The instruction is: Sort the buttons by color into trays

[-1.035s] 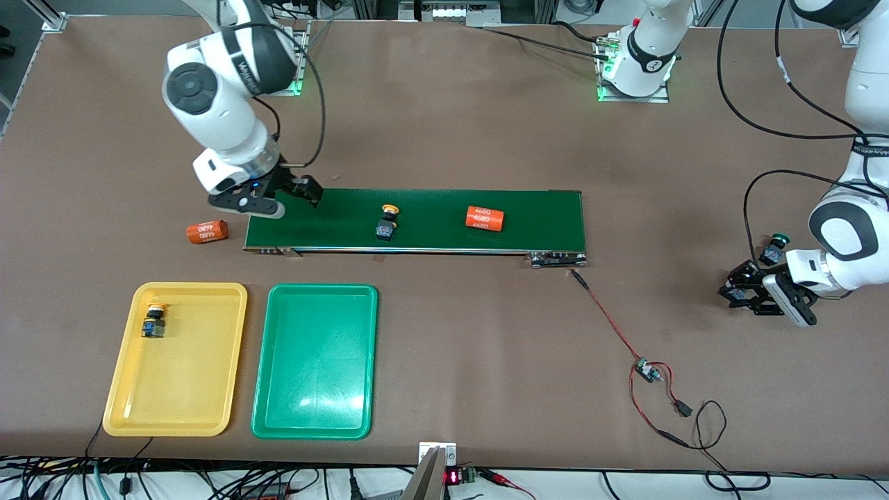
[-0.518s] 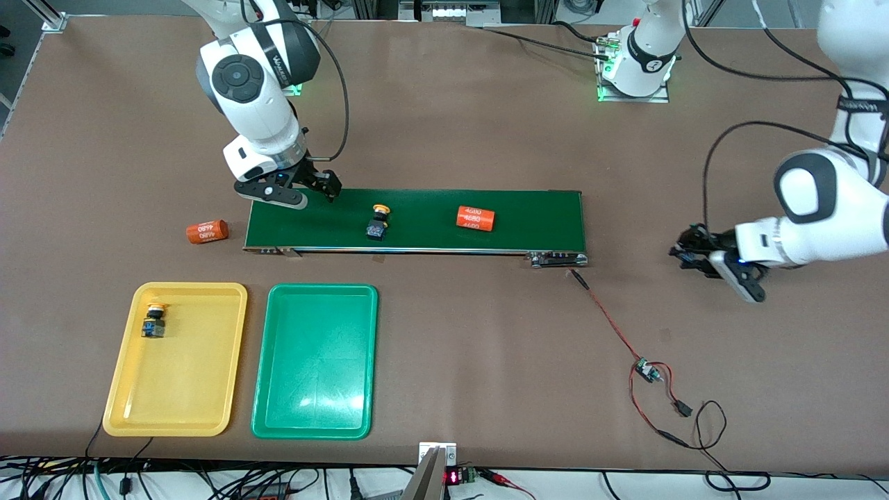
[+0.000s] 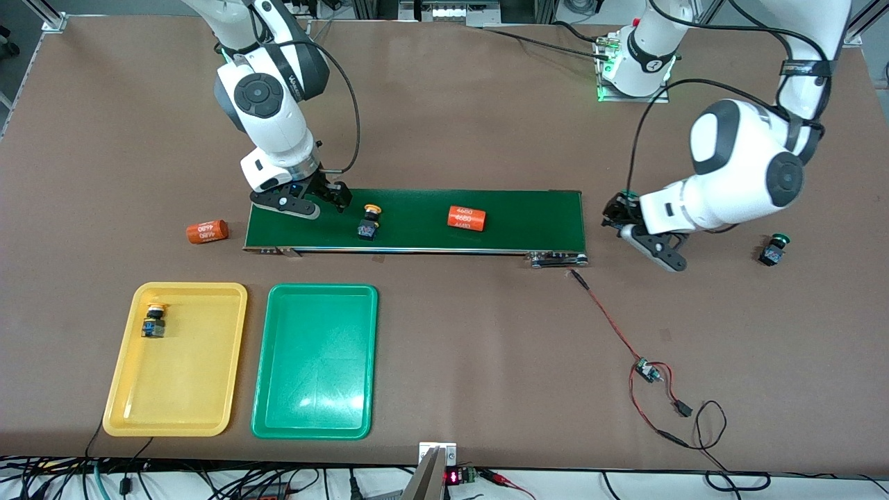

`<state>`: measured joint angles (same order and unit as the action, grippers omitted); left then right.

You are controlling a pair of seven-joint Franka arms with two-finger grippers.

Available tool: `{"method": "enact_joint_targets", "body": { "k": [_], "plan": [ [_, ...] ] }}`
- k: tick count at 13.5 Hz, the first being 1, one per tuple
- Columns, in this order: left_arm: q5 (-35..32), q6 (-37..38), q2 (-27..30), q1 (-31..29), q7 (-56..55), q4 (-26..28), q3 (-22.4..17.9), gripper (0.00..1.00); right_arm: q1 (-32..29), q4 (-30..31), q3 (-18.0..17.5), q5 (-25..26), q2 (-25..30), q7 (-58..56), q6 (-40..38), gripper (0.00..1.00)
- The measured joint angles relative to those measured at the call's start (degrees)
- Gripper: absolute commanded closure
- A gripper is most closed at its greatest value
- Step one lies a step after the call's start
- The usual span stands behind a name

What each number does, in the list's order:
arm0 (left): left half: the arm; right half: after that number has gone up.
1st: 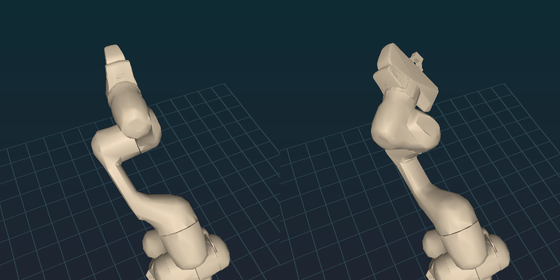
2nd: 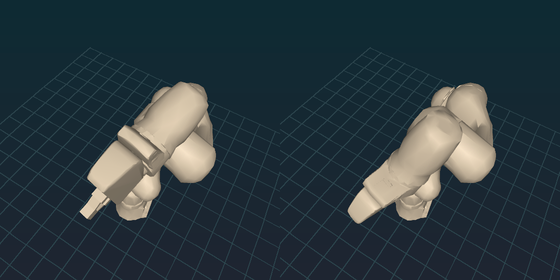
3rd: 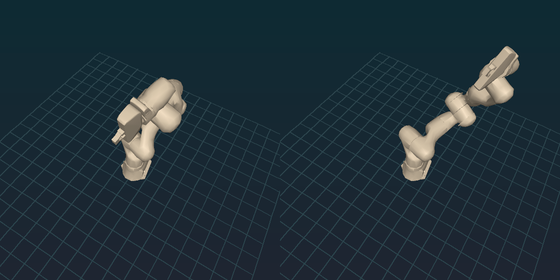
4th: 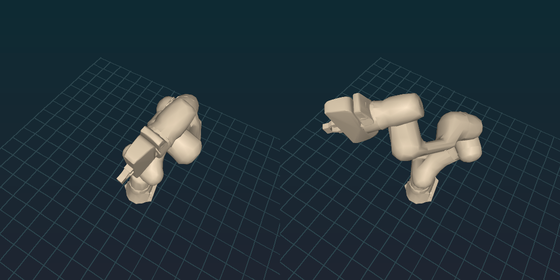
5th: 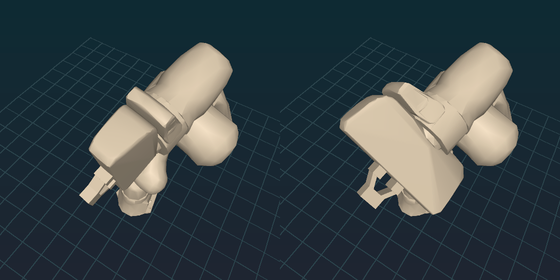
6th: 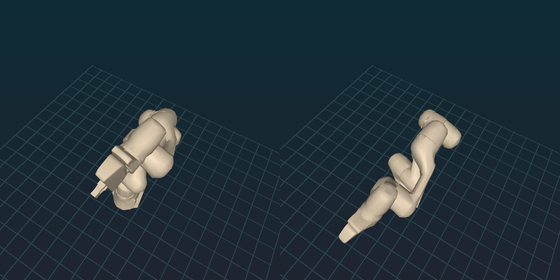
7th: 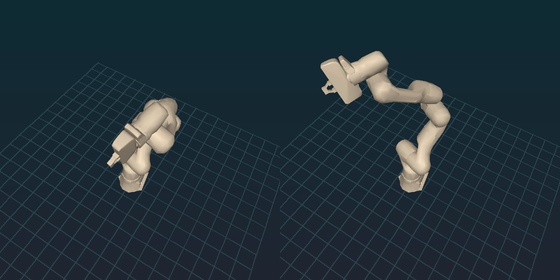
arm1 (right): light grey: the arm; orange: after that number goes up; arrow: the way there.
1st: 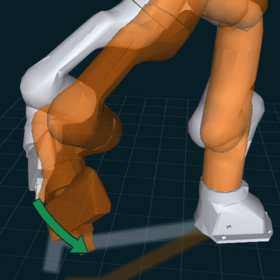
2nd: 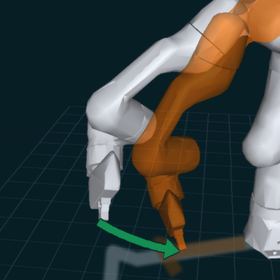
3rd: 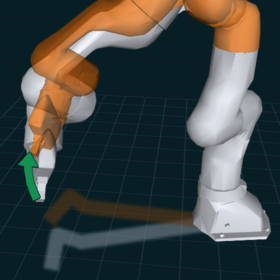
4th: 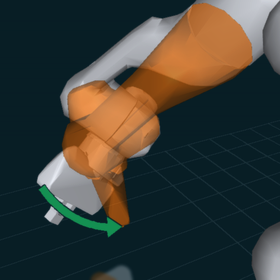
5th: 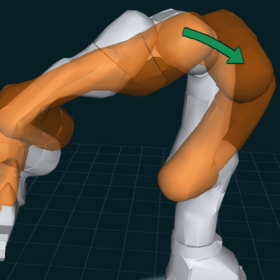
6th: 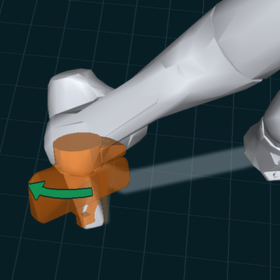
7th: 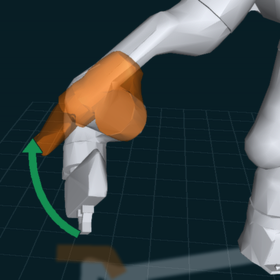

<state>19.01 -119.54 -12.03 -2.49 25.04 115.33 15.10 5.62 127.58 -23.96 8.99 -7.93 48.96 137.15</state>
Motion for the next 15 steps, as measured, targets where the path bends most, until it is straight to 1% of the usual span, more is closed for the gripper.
{"method": "enact_joint_targets", "body": {
  "k": [2, 6, 9, 13, 15],
  "plan": [
    [-0.05, -2.75, -0.06, 1.96, -2.55, 1.45, -0.05, 1.00, 0.11, 0.00, 0.00, 0.05, -0.17, 0.15, 0.40, 0.00],
    [-0.06, -12.10, -2.09, 5.07, -4.19, 5.98, -0.12, 1.00, 0.20, -0.01, 0.00, 0.06, -0.85, 0.22, 1.95, 0.00],
    [-0.06, -15.71, -4.33, 6.75, -4.91, 6.27, -0.17, 1.00, 0.44, -0.04, 0.00, 0.24, -1.29, 0.23, 2.28, 0.00],
    [-0.06, -20.28, -4.77, 10.64, -8.75, 6.03, -0.16, 1.00, 0.72, -0.06, -0.01, 1.08, -2.58, 0.24, 4.46, 0.00],
    [-0.06, -23.20, -5.51, 11.67, -9.58, 6.04, -0.18, 1.00, 0.72, -0.09, 0.00, 2.17, -3.40, 0.25, 5.03, 0.00]
  ]
}}
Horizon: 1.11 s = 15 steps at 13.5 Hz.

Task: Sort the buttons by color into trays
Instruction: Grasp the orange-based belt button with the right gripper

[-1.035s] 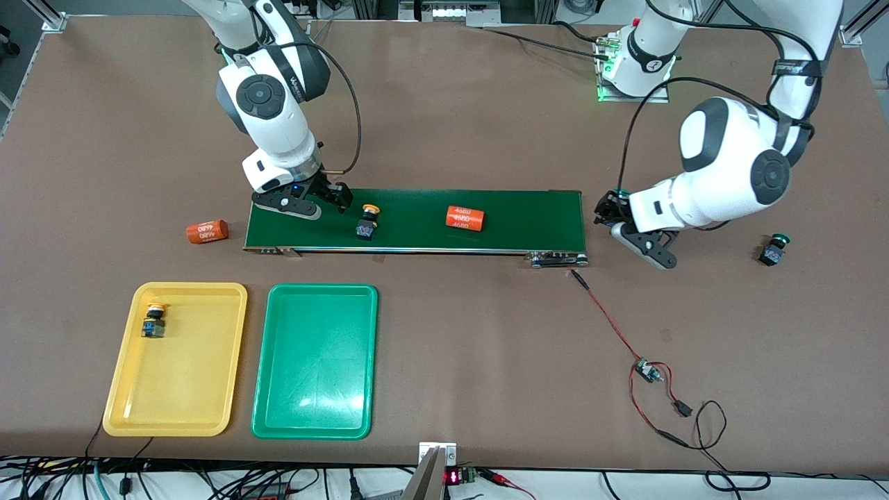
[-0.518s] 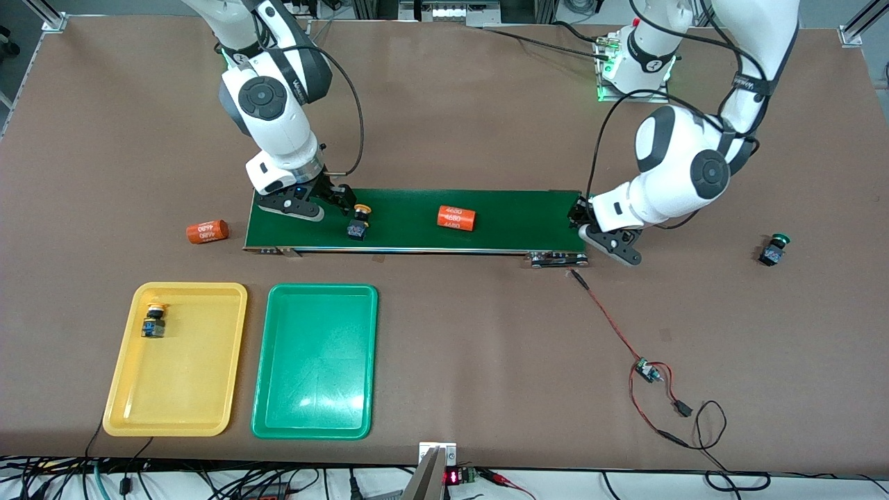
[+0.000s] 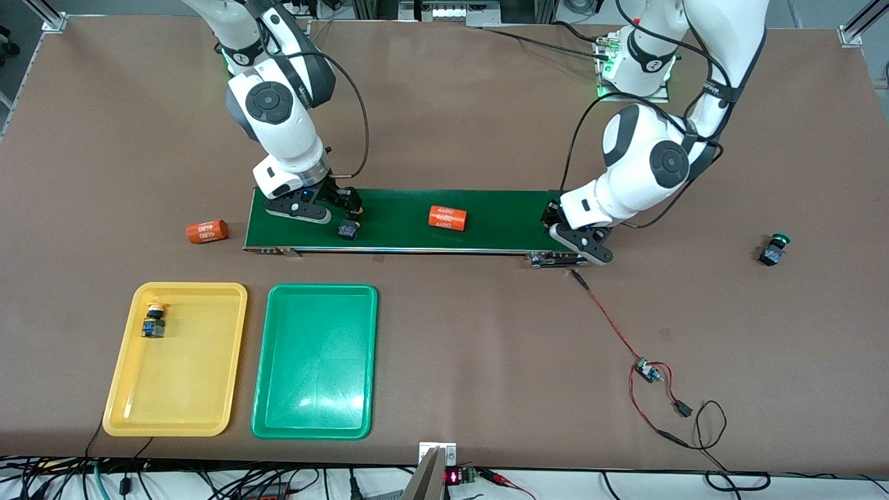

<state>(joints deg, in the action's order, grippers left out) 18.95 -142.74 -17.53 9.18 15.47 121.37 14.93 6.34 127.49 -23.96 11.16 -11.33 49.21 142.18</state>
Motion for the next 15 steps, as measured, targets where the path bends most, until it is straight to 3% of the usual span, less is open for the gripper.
{"method": "enact_joint_targets", "body": {
  "k": [6, 15],
  "plan": [
    [0.00, -5.75, -3.79, 0.06, -0.32, 0.04, -0.28, 1.00, -0.32, -0.03, 0.20, 5.32, -1.84, -1.79, 1.14, 0.00],
    [0.00, -6.91, -4.56, 0.12, -0.35, 0.29, -0.28, 0.99, -2.08, -0.06, 1.06, 5.80, -3.51, -7.86, 3.14, 0.01]
  ]
}}
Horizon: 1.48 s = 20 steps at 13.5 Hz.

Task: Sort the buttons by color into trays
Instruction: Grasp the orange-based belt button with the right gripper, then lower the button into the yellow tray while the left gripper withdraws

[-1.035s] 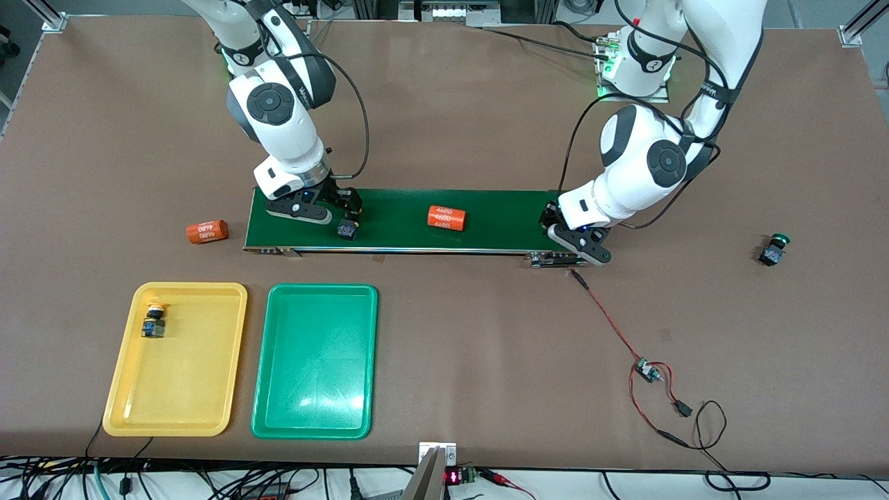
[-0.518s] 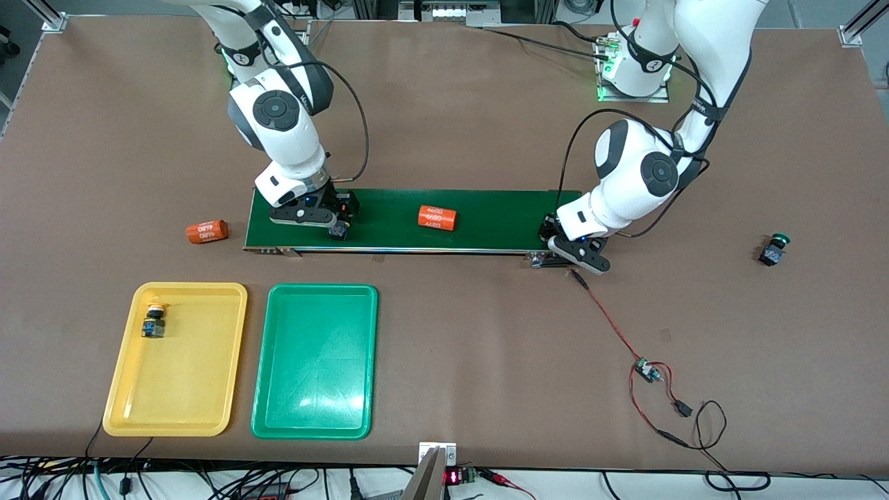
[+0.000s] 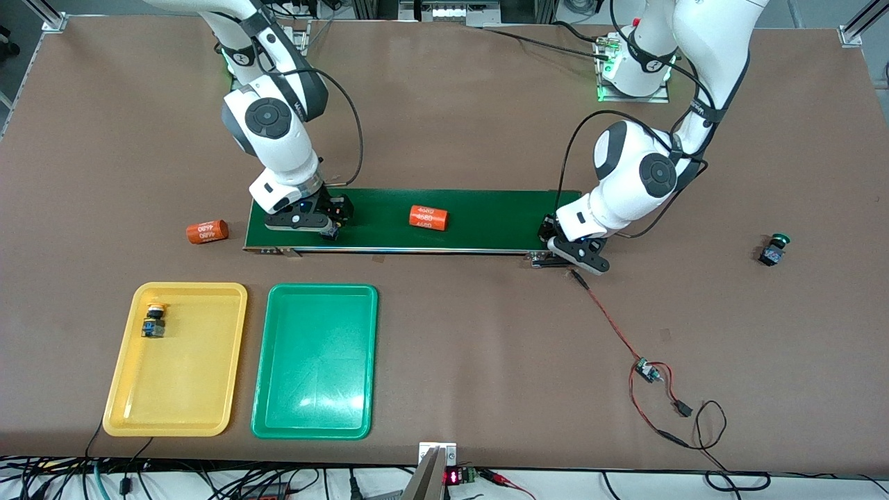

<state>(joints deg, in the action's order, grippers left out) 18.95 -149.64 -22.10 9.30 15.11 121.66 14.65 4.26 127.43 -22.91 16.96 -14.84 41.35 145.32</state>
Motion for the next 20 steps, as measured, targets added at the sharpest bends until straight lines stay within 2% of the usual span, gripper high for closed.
{"method": "enact_joint_targets", "body": {
  "k": [4, 5, 11, 12, 13, 14, 15, 17, 20],
  "plan": [
    [0.00, 0.00, 0.12, 0.04, -0.26, 0.20, 0.00, 0.99, -0.42, -0.07, 0.95, 0.07, -1.80, -2.39, 1.51, 0.14],
    [0.00, 0.00, 0.19, 0.09, -0.28, 0.34, 0.00, 0.99, -0.43, -0.09, 1.34, 0.07, -1.97, -3.02, 1.64, 0.20],
    [0.00, 1.50, 1.50, 0.60, -1.15, 1.99, 0.59, 0.99, -0.50, -0.12, 3.09, 0.07, -2.59, -4.86, 2.78, 0.76],
    [0.00, 2.24, 1.88, 0.62, -1.23, 2.09, 0.64, 0.99, -0.52, -0.13, 3.31, 0.08, -2.54, -4.90, 2.75, 0.82],
    [0.00, 2.68, 2.24, 0.62, -1.26, 2.22, 0.63, 0.98, -0.53, -0.15, 3.53, 0.08, -2.55, -4.99, 2.76, 0.83],
    [0.00, 2.95, 2.47, 0.62, -1.28, 2.34, 0.64, 0.89, -0.56, -0.17, 3.75, 0.08, -2.52, -5.07, 2.76, 0.83],
    [0.00, 3.08, 2.56, 0.62, -1.28, 2.43, 0.64, 0.67, -0.57, -0.38, 4.07, 0.08, -2.55, -5.35, 2.78, 0.84],
    [0.00, 3.33, 2.59, 0.62, -1.27, 2.61, 0.63, 0.00, -0.85, -2.05, 4.87, 0.08, -2.60, -6.50, 1.61, 0.84],
    [-0.02, 3.37, 2.63, 0.63, -1.09, 2.68, 0.64, 0.00, -1.89, -8.29, 5.02, 0.10, -2.01, -10.74, -7.68, 0.84]
  ]
}}
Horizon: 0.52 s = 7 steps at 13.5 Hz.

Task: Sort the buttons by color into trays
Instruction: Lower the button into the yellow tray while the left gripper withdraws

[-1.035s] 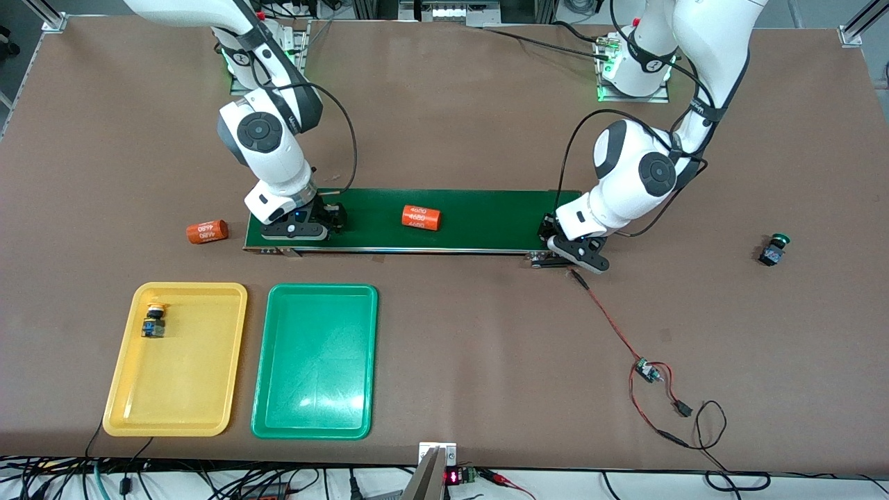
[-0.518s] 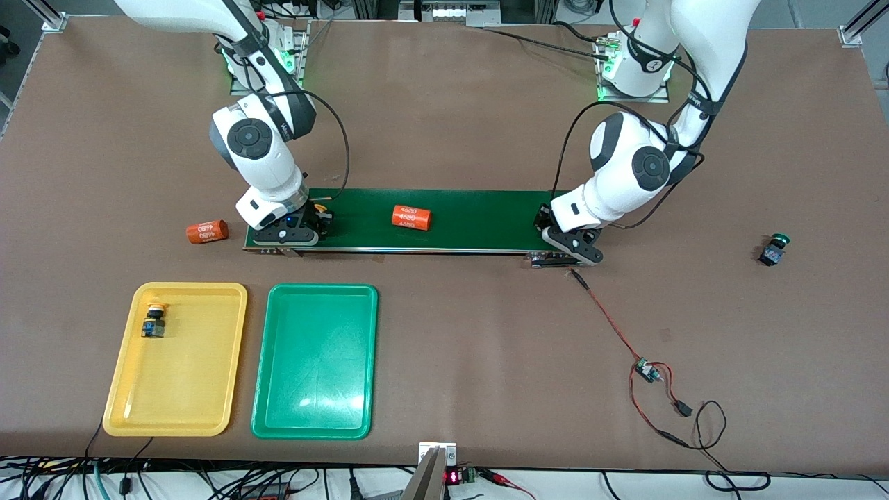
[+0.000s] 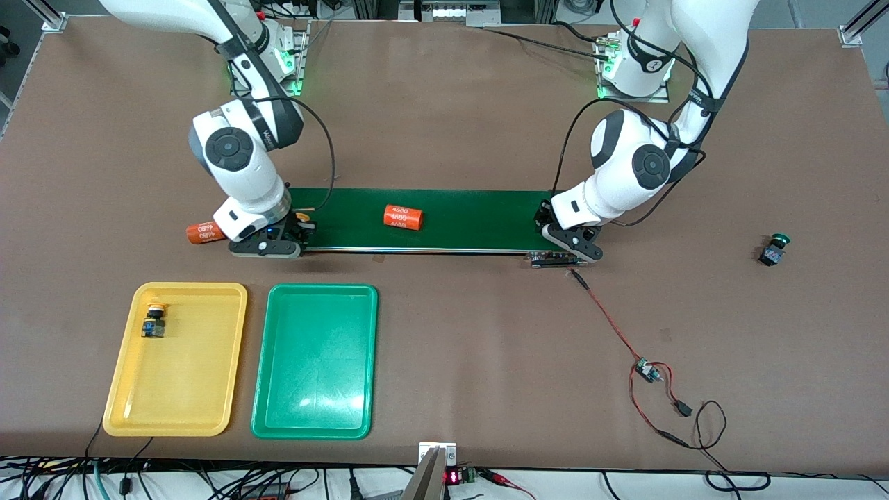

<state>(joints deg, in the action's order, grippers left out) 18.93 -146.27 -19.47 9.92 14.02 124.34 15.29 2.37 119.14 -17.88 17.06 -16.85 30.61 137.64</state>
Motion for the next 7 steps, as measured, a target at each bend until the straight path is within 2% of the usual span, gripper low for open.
{"method": "enact_joint_targets", "body": {
  "k": [4, 7],
  "plan": [
    [0.00, 1.24, 1.23, -0.13, -0.01, -1.09, -0.18, 0.00, -5.32, -9.50, 0.12, -0.06, 1.81, -13.25, -13.05, 0.85],
    [-0.01, 9.76, 4.04, -4.66, -0.08, -4.22, -1.20, 0.00, -9.52, -14.17, 0.24, -0.08, 1.03, -21.55, -15.13, 0.85]
  ]
}}
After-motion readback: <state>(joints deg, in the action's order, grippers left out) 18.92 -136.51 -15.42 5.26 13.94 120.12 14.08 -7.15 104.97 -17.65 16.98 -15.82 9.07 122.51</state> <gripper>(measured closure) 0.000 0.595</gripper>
